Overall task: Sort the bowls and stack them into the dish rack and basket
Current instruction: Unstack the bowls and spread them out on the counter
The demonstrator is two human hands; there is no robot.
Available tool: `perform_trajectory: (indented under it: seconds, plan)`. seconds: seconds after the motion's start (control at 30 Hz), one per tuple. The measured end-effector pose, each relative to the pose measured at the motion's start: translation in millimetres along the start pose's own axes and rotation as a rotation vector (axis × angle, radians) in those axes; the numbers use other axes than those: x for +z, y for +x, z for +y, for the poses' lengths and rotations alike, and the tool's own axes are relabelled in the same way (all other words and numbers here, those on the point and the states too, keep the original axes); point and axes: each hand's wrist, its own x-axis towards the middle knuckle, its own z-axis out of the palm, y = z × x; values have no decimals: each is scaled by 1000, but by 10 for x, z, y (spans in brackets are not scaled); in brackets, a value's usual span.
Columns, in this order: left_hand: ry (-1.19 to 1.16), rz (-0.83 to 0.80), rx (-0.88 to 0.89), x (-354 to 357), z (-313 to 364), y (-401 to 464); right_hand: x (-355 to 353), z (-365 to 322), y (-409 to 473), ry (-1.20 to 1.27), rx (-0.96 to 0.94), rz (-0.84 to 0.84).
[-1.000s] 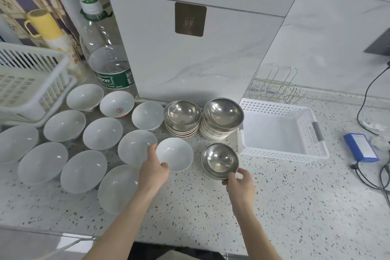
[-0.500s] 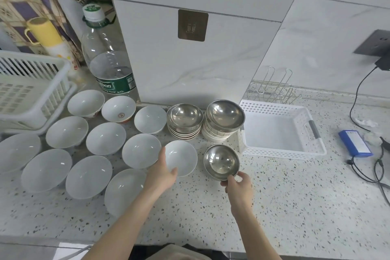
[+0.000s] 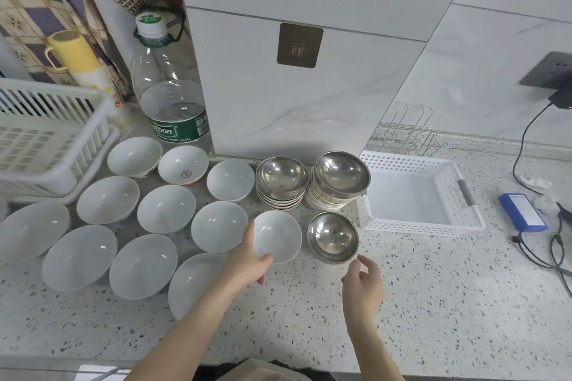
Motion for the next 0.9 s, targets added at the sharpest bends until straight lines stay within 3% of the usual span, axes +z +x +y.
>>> perform_trajectory:
  seconds: [0.07,0.17,0.37,0.47,0.57,0.67,0.9]
  plan:
    - [-35,-36,-2,-42,3,-9,2,-103,-66,20,-108,6]
    - [-14,-58,10,-168,28,-24,145,-437,-116,17,-224,-121]
    - [-97,91,132,-524,232,103,714,-1134,-90,-42,-321,-217]
    - [-159,171,193,-639,408,242,917,-1247,-37,-173,-307,-218]
    - [-181,229,142,-704,597,469,989,-1245,-24,-217,-322,-176]
    - [-233,199,66,-714,750,651,959,-1166,-48,-164,-314,-165]
    - [-291,152,82,-694,827,753,883,-992,-9,-166,-201,-170]
